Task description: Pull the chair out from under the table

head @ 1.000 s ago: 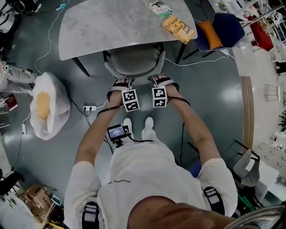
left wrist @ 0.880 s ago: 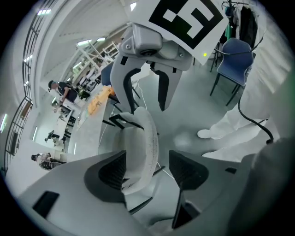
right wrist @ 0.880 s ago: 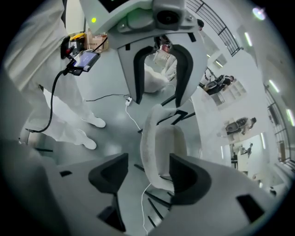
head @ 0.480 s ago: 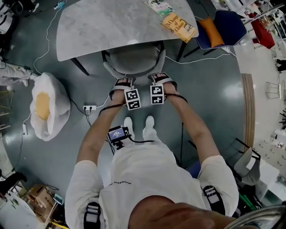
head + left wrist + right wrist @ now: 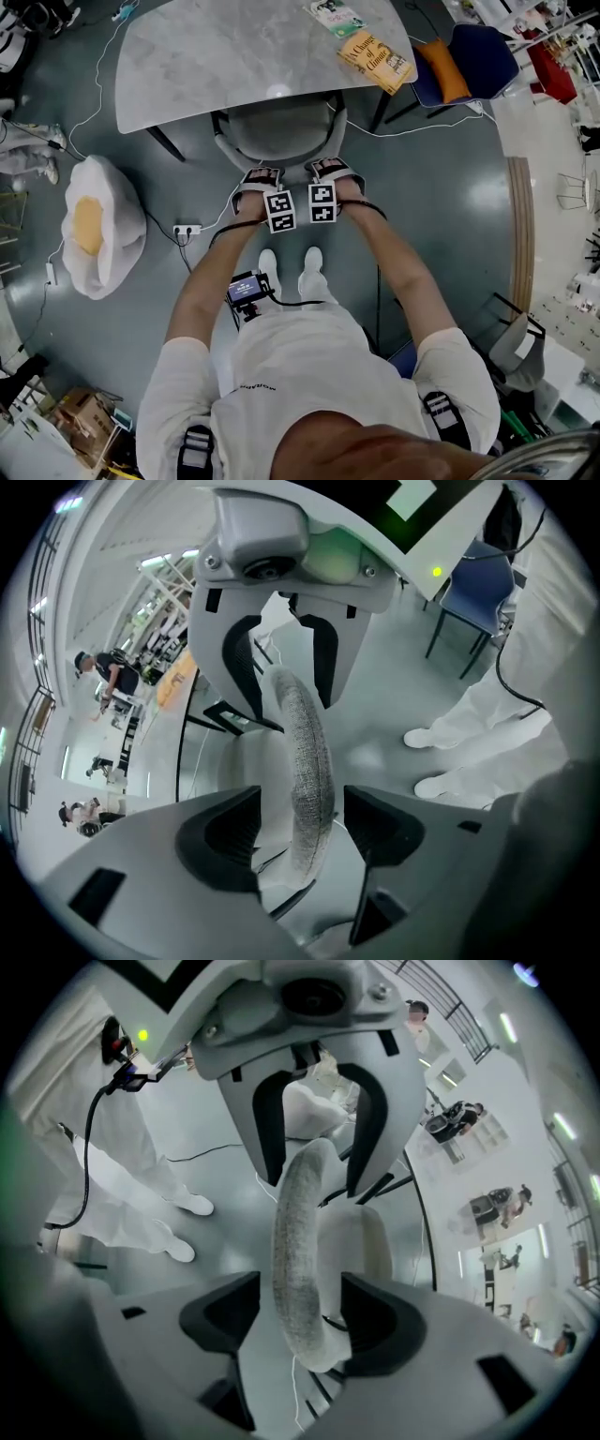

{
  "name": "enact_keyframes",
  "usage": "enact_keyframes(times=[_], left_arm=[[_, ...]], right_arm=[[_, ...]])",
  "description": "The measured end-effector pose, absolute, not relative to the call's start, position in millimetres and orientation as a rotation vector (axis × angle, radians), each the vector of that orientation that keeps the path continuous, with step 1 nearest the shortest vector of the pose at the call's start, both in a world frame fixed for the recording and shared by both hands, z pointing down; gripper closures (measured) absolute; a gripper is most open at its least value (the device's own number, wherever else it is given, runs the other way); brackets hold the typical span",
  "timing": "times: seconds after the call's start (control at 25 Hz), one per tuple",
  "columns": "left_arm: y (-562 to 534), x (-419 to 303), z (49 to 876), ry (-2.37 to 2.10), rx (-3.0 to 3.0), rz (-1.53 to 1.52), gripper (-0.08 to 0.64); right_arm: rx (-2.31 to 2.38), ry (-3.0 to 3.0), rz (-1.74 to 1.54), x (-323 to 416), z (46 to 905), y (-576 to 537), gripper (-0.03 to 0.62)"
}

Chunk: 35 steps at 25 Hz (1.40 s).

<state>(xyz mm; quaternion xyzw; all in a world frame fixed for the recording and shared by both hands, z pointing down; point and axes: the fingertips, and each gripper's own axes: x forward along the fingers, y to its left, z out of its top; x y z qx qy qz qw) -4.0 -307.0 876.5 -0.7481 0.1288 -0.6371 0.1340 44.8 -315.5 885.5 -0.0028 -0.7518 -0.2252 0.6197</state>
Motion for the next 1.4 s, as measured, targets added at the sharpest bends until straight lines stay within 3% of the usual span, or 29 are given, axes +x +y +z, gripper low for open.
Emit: enact_keyframes(times=[0.08,0.2,0.24,0.32,1.4], left_arm=[[-310,-4,880,0.376,-2.133,-1.850,0.314],[-308,-4,886,0.365,-2.119,-1.881,0.412],[-306,-5,887,0.366,-2.123,-1.886,0.454],[-304,-4,889,0.381,-2.135,-1.885,0.474],[-257,13,877,0.362,-2.185,-1.903,0.486]], right_arm=[[0.005,-1.707,-0.549,45,890,-320,0.318],[-0.003,-1.691,-0.599,46,894,-320,0.467],[-0.002,-1.693,-0.602,46,895,-319,0.477],[-0.001,-1.699,-0.590,46,897,-318,0.496],[-0.077,-1.689,-0.564,64,888,-268,0.514]])
